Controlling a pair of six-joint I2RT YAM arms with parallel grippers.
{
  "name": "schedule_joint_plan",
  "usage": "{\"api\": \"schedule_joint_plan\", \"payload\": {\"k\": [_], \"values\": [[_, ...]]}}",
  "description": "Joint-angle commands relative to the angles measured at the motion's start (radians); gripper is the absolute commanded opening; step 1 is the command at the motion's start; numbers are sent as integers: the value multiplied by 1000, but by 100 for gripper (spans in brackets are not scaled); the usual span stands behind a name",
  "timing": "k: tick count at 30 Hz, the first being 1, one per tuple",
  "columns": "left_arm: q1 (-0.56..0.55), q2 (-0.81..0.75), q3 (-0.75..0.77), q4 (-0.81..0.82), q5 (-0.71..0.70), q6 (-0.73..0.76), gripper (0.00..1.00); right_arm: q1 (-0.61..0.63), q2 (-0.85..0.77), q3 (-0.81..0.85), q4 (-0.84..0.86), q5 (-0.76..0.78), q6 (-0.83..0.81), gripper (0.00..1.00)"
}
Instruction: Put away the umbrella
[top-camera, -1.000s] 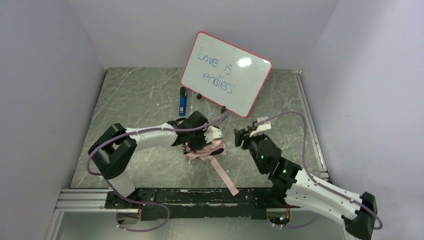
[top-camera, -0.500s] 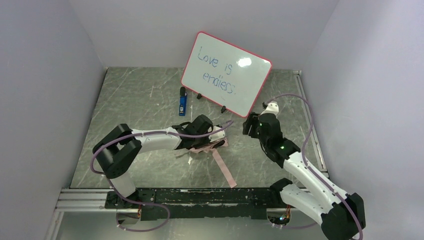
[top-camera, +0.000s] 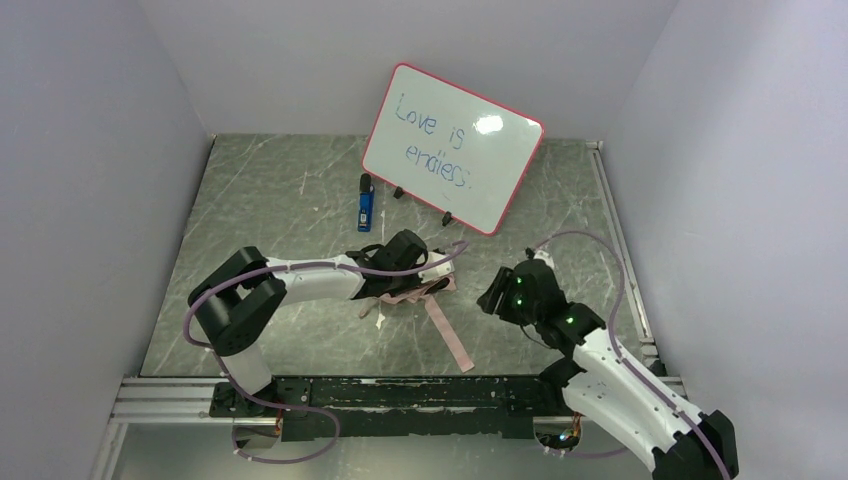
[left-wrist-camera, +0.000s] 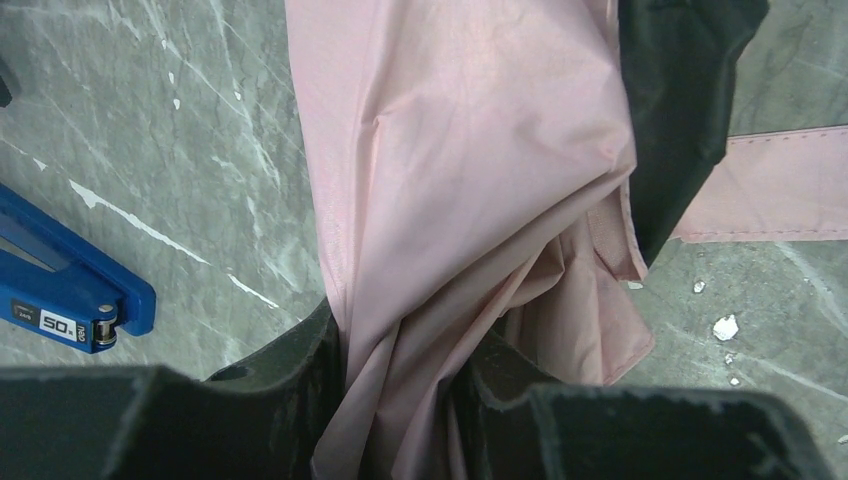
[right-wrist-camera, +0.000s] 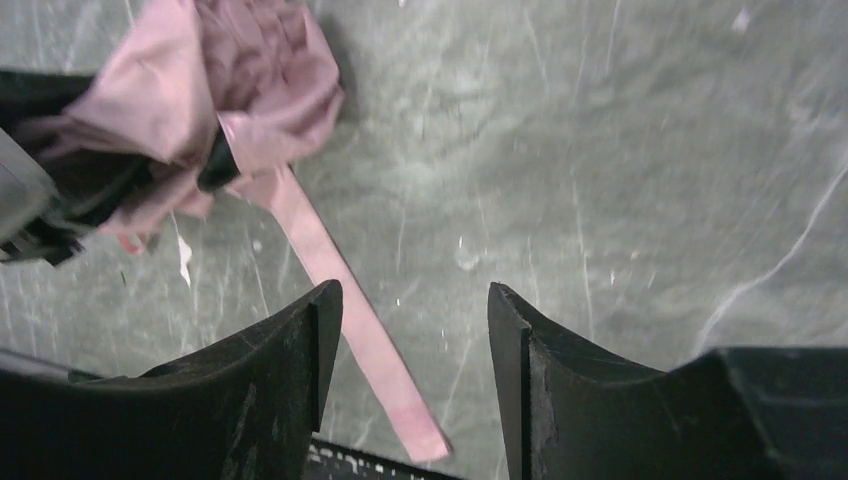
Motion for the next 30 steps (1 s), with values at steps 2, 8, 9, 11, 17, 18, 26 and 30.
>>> {"api": "schedule_joint_plan", "payload": {"k": [2, 8, 9, 11, 17, 18, 26, 30], "values": [[11, 72, -38, -70, -73, 2, 5, 129, -46, -61, -66, 27, 209, 58], [10, 73, -37, -70, -74, 4, 5, 373, -7, -87, -93, 152, 405, 57], [10, 73, -38, -69, -76, 5, 5, 401, 2, -89, -102, 166, 437, 57], [10, 72, -39, -68, -78, 5, 5, 448, 16, -89, -121, 191, 476, 57], [9, 74, -34, -73, -86, 8, 5, 553, 37, -105, -168, 227, 572, 54], [8, 73, -34, -74, -88, 8, 5, 572, 42, -110, -170, 225, 588, 53], [-7, 72, -38, -79, -111, 21, 5, 656, 96, -106, -230, 267, 670, 53], [-9, 75, -37, -79, -122, 24, 5, 671, 111, -116, -164, 226, 669, 52]]}}
